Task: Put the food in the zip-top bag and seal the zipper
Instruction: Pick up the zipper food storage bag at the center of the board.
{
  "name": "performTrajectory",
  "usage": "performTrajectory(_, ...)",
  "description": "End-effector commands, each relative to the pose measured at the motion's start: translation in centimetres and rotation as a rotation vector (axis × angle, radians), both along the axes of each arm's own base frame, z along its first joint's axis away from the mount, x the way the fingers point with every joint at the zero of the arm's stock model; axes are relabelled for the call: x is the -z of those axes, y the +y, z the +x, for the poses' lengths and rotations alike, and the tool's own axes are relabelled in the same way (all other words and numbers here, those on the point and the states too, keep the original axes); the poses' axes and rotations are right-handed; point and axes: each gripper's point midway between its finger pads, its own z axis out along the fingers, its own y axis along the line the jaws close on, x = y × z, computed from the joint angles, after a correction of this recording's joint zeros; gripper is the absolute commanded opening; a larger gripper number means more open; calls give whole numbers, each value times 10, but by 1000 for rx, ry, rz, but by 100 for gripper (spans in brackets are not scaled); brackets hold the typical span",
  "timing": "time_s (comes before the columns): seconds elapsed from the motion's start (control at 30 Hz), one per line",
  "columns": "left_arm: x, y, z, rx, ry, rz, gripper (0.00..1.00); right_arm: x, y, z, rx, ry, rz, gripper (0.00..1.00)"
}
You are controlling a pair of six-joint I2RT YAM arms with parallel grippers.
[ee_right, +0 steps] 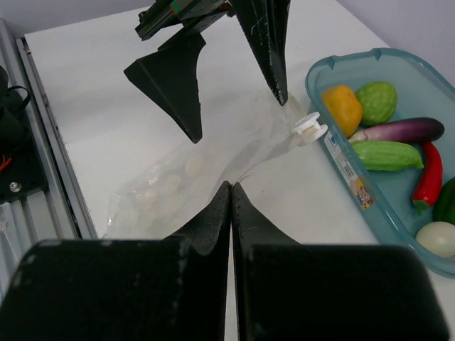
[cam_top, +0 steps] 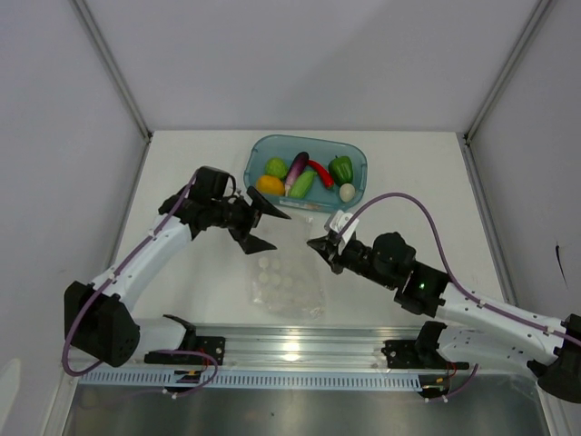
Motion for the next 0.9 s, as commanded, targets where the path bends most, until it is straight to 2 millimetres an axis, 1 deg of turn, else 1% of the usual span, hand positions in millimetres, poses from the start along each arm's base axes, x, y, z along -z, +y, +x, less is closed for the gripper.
performTrajectory(0.0,-9,5,2,-53,26,-21,85,-17,1,1,13,-60,-13,0)
performTrajectory(0.07,-10,7,4,-70,34,-20,85,-20,1,-2,13,-68,-14,0)
performTrajectory(0.23,-8,18,9,-116,37,-24,84,-18,-1,-3,18,-73,-32,0)
performTrajectory(0.27,-3,20,9,-123,47,-25,84,-18,-1,-3,16,-73,-32,0)
performTrajectory(0.33,-4,24,11,-136,40,-28,84,-18,0,-5,15,-73,-30,0)
performTrajectory(0.57,9,24,14,-133,73,5,84,-18,5,-10,-2,-83,-46,0)
performTrajectory(0.67,9,23,19,-128,76,16,84,-19,8,-12,-13,-88,-59,0)
performTrajectory(0.7,6,23,21,-128,69,13,84,-19,9,-12,-15,-89,-61,0)
performTrajectory(0.87,12,23,25,-123,86,36,84,-22,11,-15,-16,-99,-69,0)
